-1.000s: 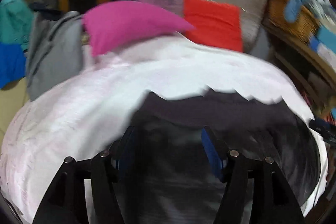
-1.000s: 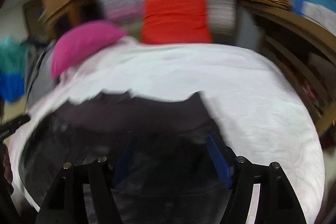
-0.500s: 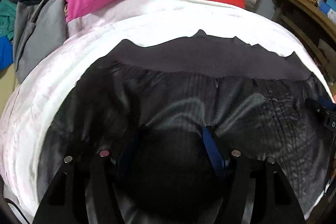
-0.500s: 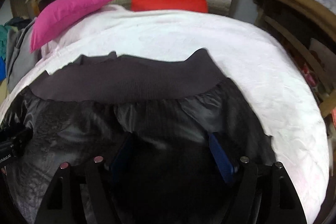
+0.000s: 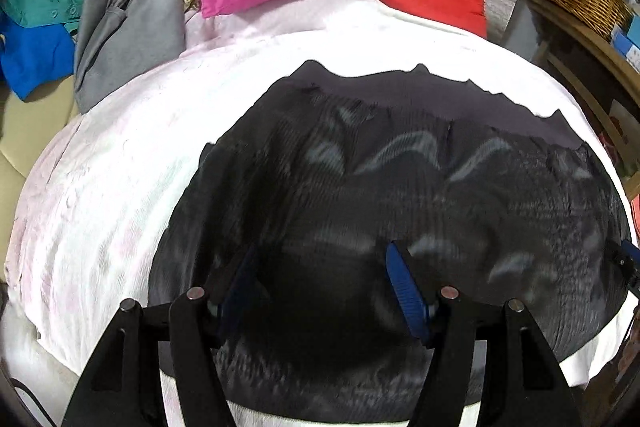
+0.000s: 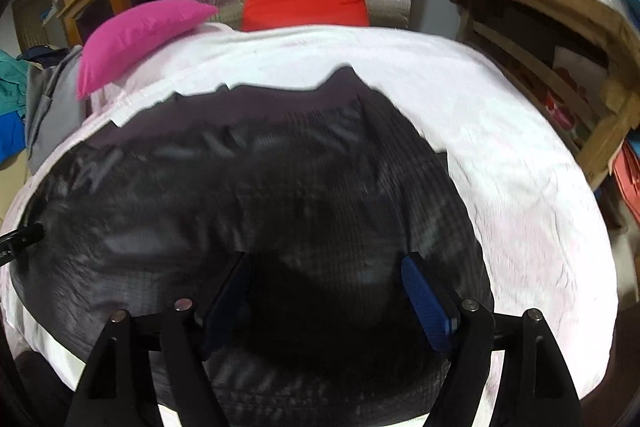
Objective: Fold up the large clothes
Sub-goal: 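Smooth the folded jacket flat with both open grippers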
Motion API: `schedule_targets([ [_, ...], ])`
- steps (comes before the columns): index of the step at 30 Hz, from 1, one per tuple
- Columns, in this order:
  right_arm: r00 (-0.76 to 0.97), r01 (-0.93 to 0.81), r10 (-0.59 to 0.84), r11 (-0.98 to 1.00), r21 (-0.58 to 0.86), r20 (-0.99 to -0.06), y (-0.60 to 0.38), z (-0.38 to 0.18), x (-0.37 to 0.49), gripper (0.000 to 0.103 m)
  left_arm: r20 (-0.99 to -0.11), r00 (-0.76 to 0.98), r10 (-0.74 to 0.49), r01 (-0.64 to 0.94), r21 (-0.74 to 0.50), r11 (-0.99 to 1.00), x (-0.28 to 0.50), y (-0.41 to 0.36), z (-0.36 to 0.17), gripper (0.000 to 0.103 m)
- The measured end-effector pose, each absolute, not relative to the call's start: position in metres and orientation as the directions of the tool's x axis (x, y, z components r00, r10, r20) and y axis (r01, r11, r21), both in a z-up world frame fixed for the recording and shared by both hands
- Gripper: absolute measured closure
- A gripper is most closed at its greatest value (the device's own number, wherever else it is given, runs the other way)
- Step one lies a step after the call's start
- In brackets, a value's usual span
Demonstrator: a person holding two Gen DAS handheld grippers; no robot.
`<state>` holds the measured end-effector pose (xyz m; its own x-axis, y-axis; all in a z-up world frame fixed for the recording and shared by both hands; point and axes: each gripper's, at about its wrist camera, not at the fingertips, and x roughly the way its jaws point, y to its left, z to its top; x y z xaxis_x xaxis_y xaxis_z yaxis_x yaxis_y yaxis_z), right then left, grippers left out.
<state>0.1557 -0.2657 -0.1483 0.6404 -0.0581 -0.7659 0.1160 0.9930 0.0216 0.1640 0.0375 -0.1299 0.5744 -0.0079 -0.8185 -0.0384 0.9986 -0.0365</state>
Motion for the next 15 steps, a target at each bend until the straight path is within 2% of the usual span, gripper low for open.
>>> schedule_targets([
  [7,0.669,0.124,-0.068,0.992,0.021,-0.740,-0.263,-0.131,0.140,0.022,-0.799,0.602,-0.005,-0.042,-0.038,0.998,0.147,0.045,-0.121,0.035],
  [15,0.638,0.159,-0.067,0.986,0.046,-0.767,-0.274,-0.143,0.138,0.021,-0.817,0.576,-0.005,-0.063,-0.050,0.997,0.143,0.057,-0.137,0.035],
])
